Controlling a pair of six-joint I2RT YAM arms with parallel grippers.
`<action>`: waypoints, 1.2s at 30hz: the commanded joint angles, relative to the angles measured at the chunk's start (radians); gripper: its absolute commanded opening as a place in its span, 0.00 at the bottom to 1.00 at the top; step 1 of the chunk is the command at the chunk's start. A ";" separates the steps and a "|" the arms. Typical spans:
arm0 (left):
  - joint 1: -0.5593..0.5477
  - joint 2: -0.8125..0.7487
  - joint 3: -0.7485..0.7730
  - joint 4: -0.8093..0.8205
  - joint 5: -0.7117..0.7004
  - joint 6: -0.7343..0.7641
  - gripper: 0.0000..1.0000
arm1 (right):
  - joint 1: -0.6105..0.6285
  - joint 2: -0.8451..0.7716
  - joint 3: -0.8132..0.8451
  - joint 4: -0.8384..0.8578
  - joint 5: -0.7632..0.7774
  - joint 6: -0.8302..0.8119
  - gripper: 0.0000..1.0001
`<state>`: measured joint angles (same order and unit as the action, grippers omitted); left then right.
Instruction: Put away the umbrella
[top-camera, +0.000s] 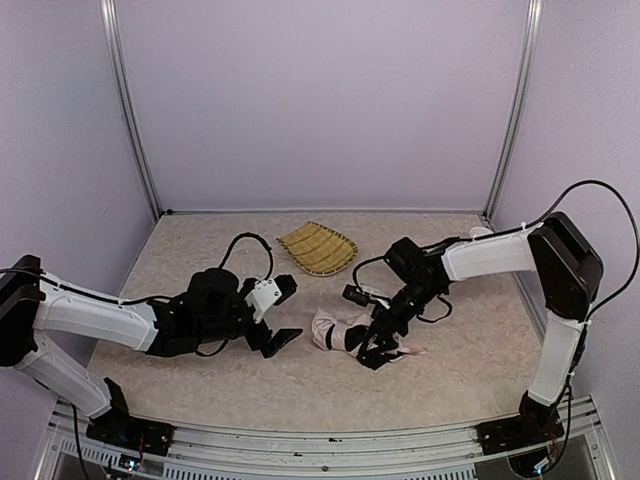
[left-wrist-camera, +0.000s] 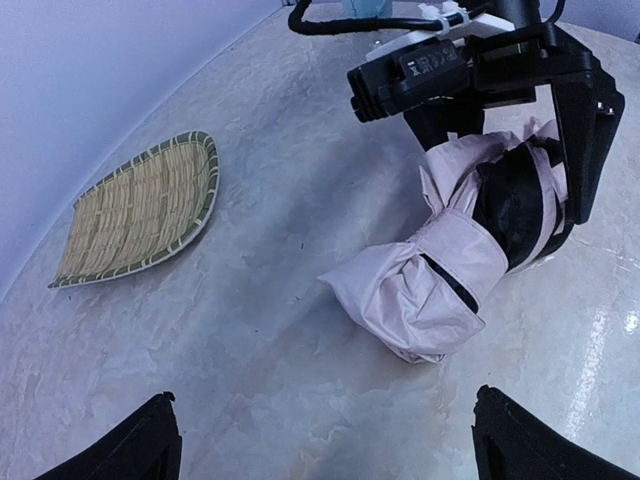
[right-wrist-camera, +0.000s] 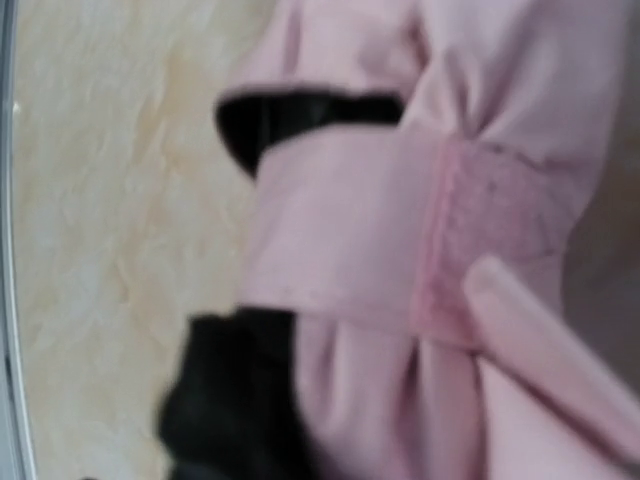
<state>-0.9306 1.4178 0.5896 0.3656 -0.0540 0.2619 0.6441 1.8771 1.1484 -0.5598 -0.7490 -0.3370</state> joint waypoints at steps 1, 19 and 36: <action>0.007 0.035 0.010 0.034 0.034 -0.020 0.99 | 0.049 -0.045 -0.068 0.107 0.032 0.085 0.92; -0.001 0.147 0.116 0.113 0.226 -0.069 0.83 | 0.324 -0.197 -0.369 0.569 0.770 -0.010 0.29; -0.057 0.185 0.208 0.053 0.341 -0.012 0.57 | 0.361 -0.398 -0.436 0.667 0.452 -0.192 0.13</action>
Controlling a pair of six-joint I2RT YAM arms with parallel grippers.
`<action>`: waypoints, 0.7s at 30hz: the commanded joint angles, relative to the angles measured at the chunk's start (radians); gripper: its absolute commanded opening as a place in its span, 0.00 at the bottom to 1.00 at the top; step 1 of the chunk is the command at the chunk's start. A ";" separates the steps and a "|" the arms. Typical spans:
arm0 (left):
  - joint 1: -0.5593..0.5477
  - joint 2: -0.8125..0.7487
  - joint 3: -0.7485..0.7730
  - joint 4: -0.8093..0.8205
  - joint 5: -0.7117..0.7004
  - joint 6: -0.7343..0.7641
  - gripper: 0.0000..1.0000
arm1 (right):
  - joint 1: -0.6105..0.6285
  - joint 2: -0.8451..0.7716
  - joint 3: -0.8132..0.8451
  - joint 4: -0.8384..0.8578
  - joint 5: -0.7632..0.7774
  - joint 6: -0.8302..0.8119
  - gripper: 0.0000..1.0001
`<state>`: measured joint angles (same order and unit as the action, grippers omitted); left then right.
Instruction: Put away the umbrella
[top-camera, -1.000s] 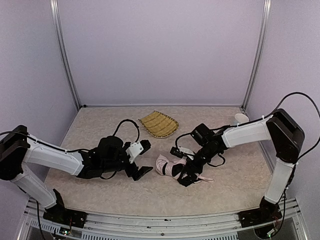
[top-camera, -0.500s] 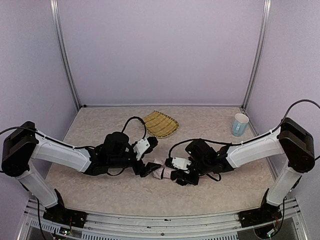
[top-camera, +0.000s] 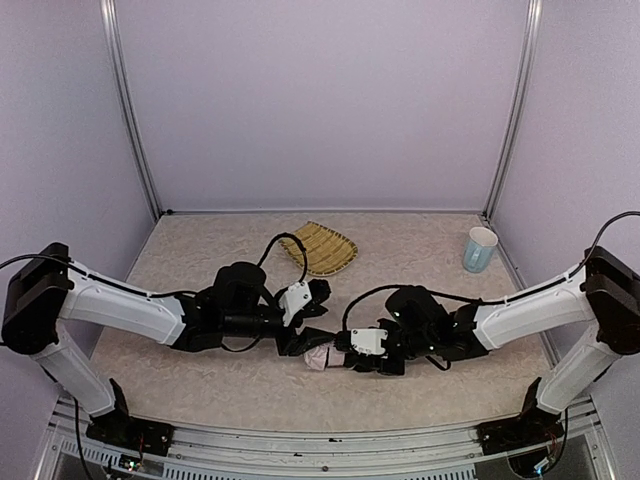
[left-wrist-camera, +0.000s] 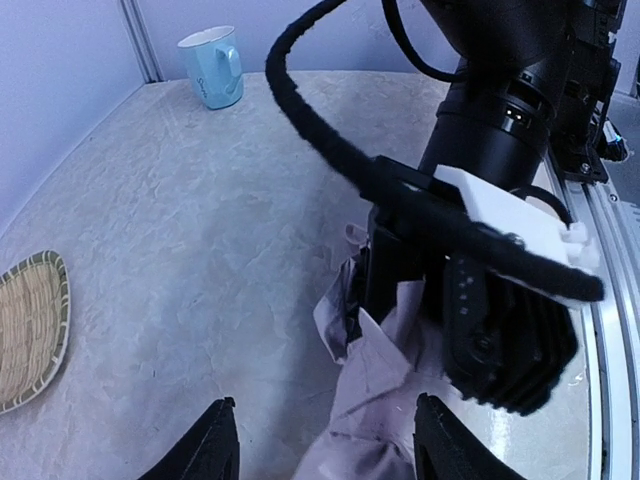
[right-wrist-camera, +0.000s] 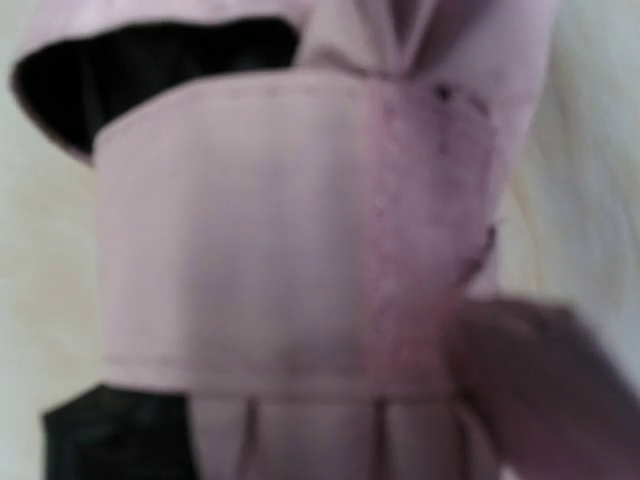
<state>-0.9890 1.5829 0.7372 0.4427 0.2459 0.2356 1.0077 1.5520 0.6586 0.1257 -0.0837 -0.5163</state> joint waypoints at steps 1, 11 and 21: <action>0.003 0.019 0.064 -0.025 0.048 0.006 0.57 | -0.008 -0.079 0.072 -0.048 -0.254 0.002 0.12; 0.021 -0.014 0.048 -0.011 0.246 -0.030 0.59 | -0.038 -0.069 0.209 -0.206 -0.364 0.065 0.08; 0.121 -0.105 -0.037 0.113 0.444 -0.160 0.73 | -0.055 -0.053 0.261 -0.218 -0.305 0.133 0.03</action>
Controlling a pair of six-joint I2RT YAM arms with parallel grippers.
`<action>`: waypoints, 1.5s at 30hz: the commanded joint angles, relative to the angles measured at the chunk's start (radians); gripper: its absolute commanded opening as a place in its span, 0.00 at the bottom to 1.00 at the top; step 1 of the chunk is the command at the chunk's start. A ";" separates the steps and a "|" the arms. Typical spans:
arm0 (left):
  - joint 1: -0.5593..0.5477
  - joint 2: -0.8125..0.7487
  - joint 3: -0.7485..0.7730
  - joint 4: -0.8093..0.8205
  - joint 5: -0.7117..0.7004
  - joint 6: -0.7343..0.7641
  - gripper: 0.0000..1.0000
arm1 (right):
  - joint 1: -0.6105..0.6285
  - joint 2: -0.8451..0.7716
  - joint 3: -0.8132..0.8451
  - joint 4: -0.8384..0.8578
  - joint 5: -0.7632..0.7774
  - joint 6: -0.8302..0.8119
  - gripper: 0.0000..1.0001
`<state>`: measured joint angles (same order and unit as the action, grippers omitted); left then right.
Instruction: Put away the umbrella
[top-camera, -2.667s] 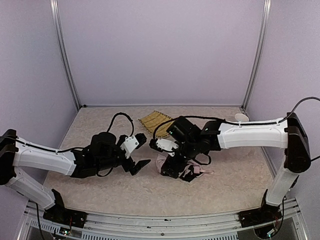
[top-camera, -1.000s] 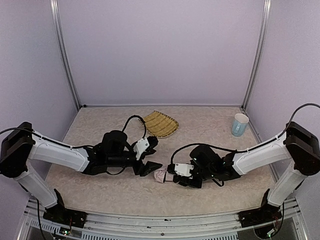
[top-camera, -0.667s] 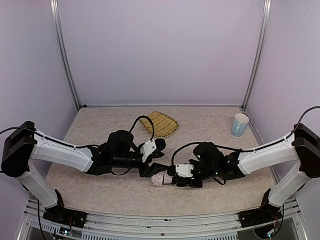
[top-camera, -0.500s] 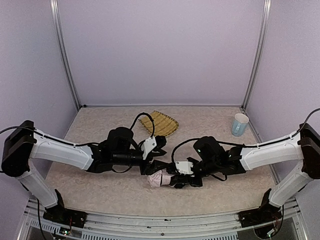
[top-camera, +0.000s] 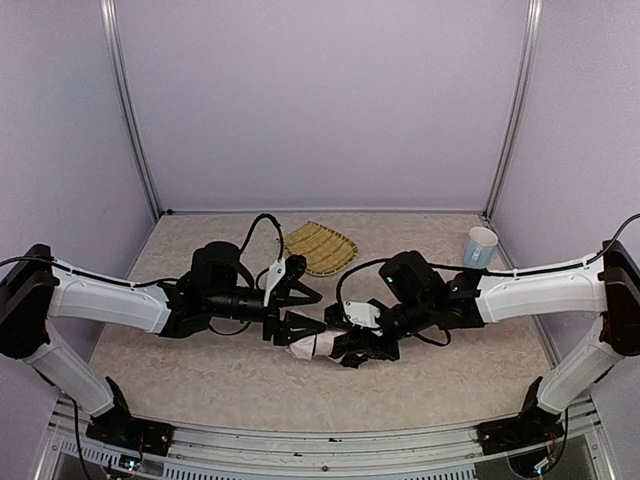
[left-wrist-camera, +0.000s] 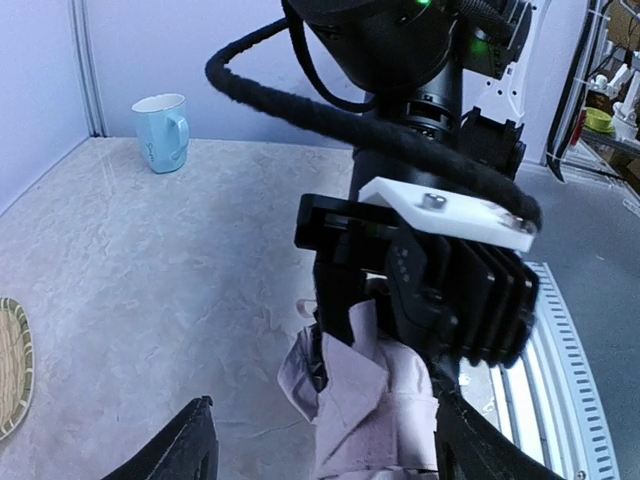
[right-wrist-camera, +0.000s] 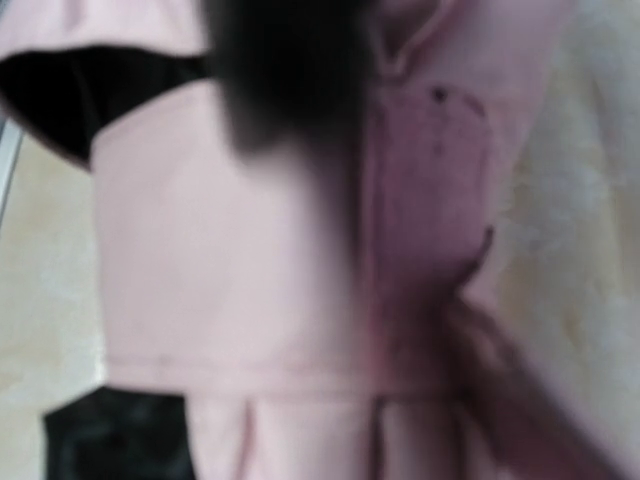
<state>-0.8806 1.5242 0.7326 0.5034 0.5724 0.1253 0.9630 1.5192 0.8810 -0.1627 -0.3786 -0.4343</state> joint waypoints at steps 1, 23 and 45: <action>0.012 -0.050 -0.033 0.056 0.125 -0.052 0.73 | -0.012 -0.023 0.040 0.076 -0.011 0.053 0.02; -0.045 0.075 0.202 -0.325 -0.235 0.023 0.38 | -0.012 0.024 0.122 0.023 0.116 0.091 0.00; -0.002 0.070 0.167 -0.299 -0.321 -0.080 0.00 | 0.033 -0.027 -0.060 0.139 0.190 -0.077 0.00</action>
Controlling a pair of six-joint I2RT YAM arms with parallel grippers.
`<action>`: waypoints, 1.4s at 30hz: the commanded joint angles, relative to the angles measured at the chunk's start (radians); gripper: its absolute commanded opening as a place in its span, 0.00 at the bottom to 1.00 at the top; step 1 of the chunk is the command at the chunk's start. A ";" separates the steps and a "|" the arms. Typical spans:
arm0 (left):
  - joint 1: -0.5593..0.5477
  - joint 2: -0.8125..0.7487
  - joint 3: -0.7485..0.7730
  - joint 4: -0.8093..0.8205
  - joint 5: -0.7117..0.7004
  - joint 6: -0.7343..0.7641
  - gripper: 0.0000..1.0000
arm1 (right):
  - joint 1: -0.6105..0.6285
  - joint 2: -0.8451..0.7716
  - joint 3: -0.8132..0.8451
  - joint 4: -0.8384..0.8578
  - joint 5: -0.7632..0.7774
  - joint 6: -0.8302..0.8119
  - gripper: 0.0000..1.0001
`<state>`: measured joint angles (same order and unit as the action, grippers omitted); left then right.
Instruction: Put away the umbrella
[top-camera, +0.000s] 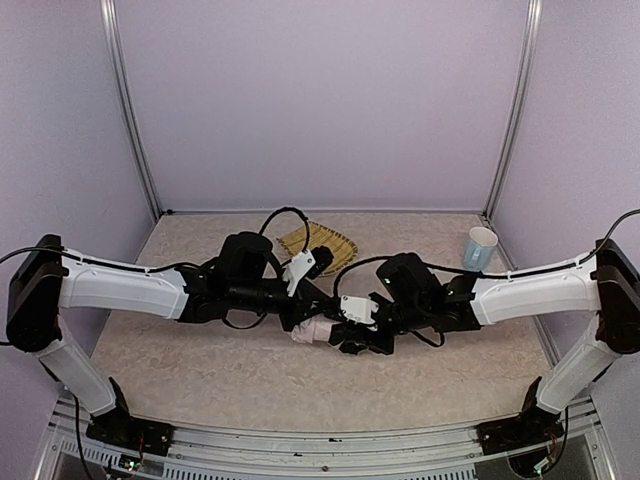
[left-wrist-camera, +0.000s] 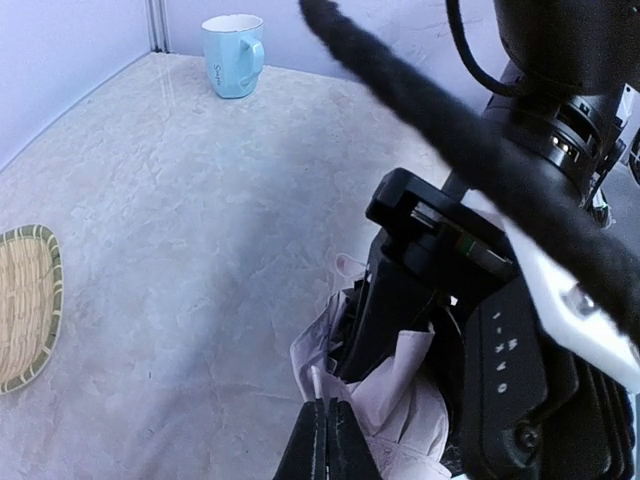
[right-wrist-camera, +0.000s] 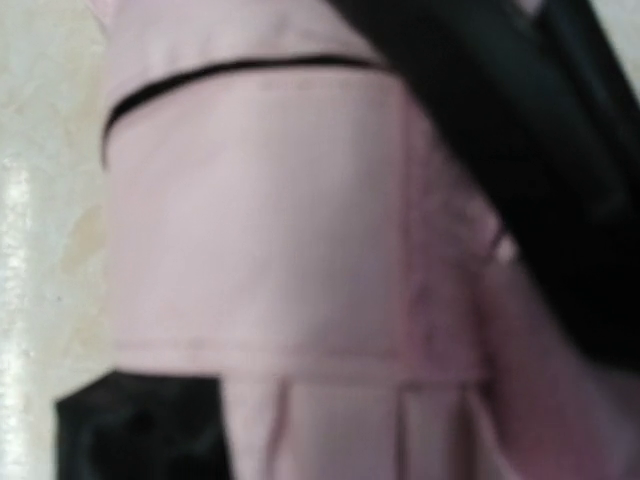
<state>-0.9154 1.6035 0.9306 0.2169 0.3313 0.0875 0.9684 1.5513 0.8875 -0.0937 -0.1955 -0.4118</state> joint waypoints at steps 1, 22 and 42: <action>0.037 -0.008 -0.040 -0.013 -0.080 -0.052 0.00 | 0.036 -0.060 -0.082 0.082 0.009 -0.131 0.00; 0.118 0.137 -0.162 0.165 0.026 -0.170 0.00 | 0.213 0.167 -0.284 0.301 0.319 -0.433 0.00; 0.024 -0.060 -0.127 0.209 0.004 -0.111 0.00 | 0.182 0.181 -0.164 0.068 0.191 -0.322 0.00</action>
<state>-0.8581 1.6573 0.7433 0.3573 0.3649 -0.0708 1.1721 1.7000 0.6895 0.2420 0.1658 -0.8013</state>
